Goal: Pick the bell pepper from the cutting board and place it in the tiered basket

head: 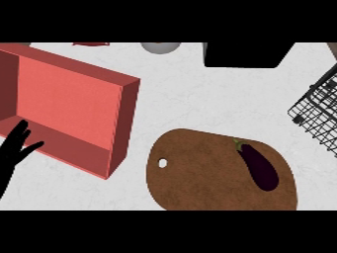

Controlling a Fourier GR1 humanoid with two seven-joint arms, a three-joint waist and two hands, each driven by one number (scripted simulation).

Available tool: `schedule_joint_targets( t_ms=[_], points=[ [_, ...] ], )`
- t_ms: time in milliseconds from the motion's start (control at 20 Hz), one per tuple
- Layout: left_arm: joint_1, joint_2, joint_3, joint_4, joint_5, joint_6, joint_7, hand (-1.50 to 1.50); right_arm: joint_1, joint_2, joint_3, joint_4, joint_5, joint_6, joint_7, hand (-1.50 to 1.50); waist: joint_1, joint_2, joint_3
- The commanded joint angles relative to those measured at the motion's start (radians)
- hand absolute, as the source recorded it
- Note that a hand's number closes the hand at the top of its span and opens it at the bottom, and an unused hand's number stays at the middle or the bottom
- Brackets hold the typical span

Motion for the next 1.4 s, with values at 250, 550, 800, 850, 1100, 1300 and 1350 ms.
schedule_joint_targets(
  t_ms=[250,550,800,850,1100,1300,1350],
  points=[
    [0.009,-0.026,-0.015,0.037,-0.008,-0.03,0.033,0.0,-0.019,-0.013,0.005,0.095,0.016,0.087,-0.061,1.5,0.0,0.01,-0.013],
    [-0.025,-0.045,-0.009,0.032,-0.017,-0.005,0.045,0.0,-0.032,-0.038,-0.11,0.22,-0.081,0.267,0.064,-1.5,-0.003,0.014,-0.013],
    [-0.074,-0.066,-0.001,0.116,-0.027,-0.008,0.018,0.0,0.006,-0.081,-0.17,0.213,-0.132,0.214,0.141,-1.5,-0.025,0.014,-0.013],
    [-0.01,-0.037,0.004,0.04,-0.021,-0.035,0.032,0.0,0.033,-0.084,-0.179,0.212,-0.142,0.201,0.134,-1.5,-0.01,0.01,-0.012],
    [-0.035,-0.037,0.02,0.056,-0.02,-0.047,0.047,0.0,-0.007,-0.086,-0.182,0.128,-0.154,0.136,0.1,-1.5,-0.01,0.008,-0.013],
    [0.001,-0.072,0.008,0.057,-0.047,-0.024,0.004,0.0,-0.02,-0.07,-0.203,0.035,-0.172,-0.018,0.142,-1.5,-0.021,0.002,-0.014],
    [0.01,-0.045,0.022,0.057,-0.02,-0.062,0.028,0.0,-0.045,-0.068,-0.212,0.017,-0.176,-0.039,0.181,-1.5,-0.018,0.002,-0.014]
  ],
)
